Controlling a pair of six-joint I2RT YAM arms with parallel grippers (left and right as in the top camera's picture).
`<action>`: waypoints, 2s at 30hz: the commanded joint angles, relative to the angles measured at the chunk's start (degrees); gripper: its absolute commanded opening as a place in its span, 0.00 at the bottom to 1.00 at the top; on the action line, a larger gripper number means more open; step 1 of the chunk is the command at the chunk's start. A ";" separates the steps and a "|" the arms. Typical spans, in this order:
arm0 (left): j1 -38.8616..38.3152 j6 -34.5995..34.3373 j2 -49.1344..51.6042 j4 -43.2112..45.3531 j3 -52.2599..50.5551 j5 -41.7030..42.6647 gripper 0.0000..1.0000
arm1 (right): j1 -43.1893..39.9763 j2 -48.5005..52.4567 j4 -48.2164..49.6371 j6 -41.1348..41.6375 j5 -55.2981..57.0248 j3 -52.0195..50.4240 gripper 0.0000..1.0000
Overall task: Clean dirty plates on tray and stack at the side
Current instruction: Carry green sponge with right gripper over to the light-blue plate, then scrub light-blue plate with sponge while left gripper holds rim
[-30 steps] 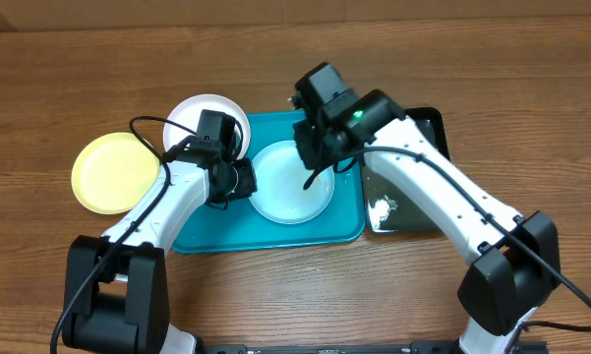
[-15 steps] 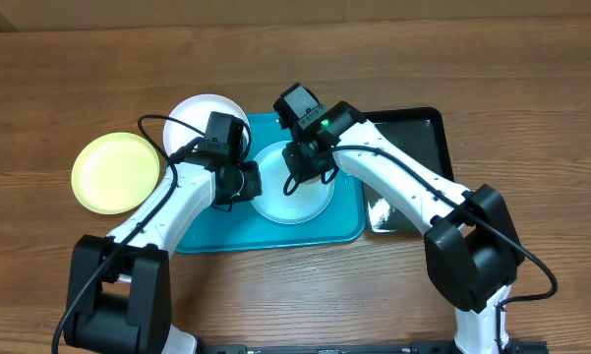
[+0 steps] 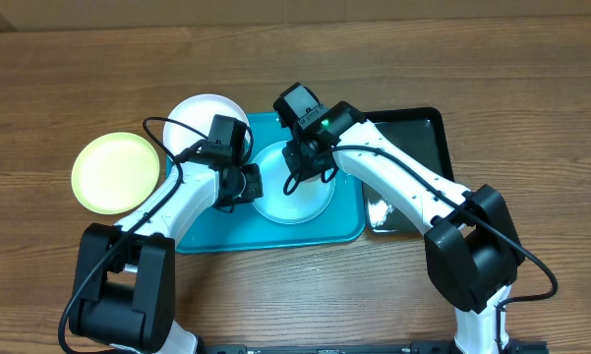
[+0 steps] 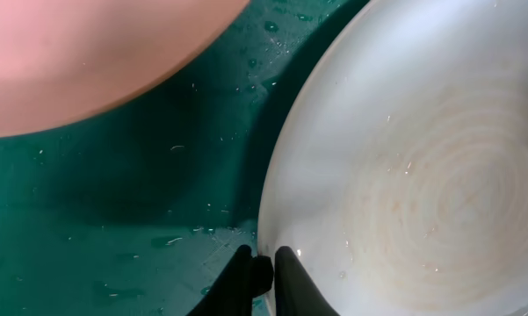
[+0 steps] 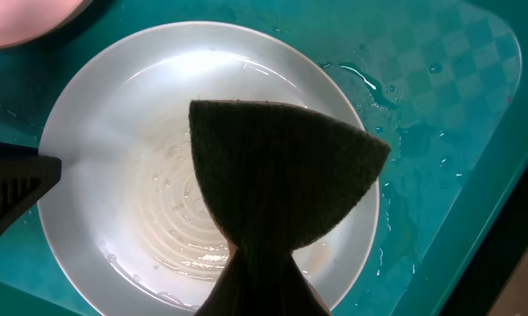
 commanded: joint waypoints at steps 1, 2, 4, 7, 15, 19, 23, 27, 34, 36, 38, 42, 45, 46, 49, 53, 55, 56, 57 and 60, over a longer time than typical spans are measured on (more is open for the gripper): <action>-0.50 -0.22 0.63 -0.15 -0.81 -0.59 0.16 | -0.15 -0.48 0.59 -0.09 0.98 0.37 0.04; -0.57 -0.20 0.63 -0.20 -0.81 -0.59 0.17 | -0.15 -0.48 0.76 -0.09 0.98 0.37 0.04; -0.76 -0.20 0.63 -0.35 -0.81 -0.61 0.20 | -0.15 -0.48 1.07 -0.09 0.98 0.37 0.04; -1.03 -0.20 0.63 -0.33 -0.81 -0.74 0.21 | -0.15 -0.48 1.46 -0.33 1.01 0.37 0.04; -1.16 -0.20 0.63 0.11 -1.33 -1.18 0.18 | -0.15 -0.48 1.57 -0.28 2.47 0.37 0.04; -1.16 -0.20 0.63 0.35 -1.49 -1.22 0.16 | -0.15 -0.48 1.62 -0.31 2.47 0.37 0.04; -1.16 -0.20 0.63 0.35 -1.49 -1.22 0.09 | -0.15 -0.26 1.60 -0.31 2.47 0.37 0.04; -1.16 -0.22 0.63 0.35 -1.49 -1.20 0.08 | -0.15 1.07 1.64 -0.50 2.47 0.37 0.04; -1.16 -0.20 0.63 0.35 -1.49 -1.20 0.10 | -0.15 1.97 1.84 -0.46 2.47 0.37 0.12; -1.16 -0.20 0.63 0.37 -1.49 -1.20 0.10 | -0.15 1.97 1.53 -0.46 2.43 0.37 0.12; -1.16 -0.20 0.63 0.35 -1.49 -1.20 0.10 | -0.15 1.97 0.46 -0.46 2.47 0.37 0.04; -1.16 -0.20 0.63 0.37 -1.49 -1.18 0.12 | -0.26 2.08 -0.76 -0.48 4.31 0.37 0.04; -1.16 -0.20 0.63 0.37 -1.49 -1.18 0.12 | -0.26 2.32 -0.76 -0.48 5.57 0.37 0.04; -1.16 -0.20 0.63 0.37 -1.49 -1.18 0.12 | -0.26 2.38 -0.76 -0.48 5.51 0.37 0.04; -1.16 -0.22 0.63 0.39 -1.49 -1.03 0.12 | -0.26 2.40 -0.81 -0.48 5.51 0.35 0.04; -1.16 -0.22 0.63 0.48 -1.49 -1.01 0.12 | -0.48 2.40 -0.48 -0.48 5.51 -0.57 0.04; -1.16 -0.20 0.63 0.48 -1.49 -1.01 0.12 | -0.48 2.40 0.37 -0.48 5.51 -2.05 0.04; -1.16 -0.20 0.63 0.48 -1.49 -1.01 0.12 | -0.48 2.40 1.03 -0.48 5.51 -2.89 0.04; -1.16 -0.20 0.63 0.48 -1.49 -1.03 0.12 | -0.48 2.40 1.79 -0.46 5.51 -3.72 0.04; -1.16 -0.20 0.63 0.48 -1.49 -0.98 0.12 | -0.61 2.40 5.66 -0.46 5.68 -6.95 0.04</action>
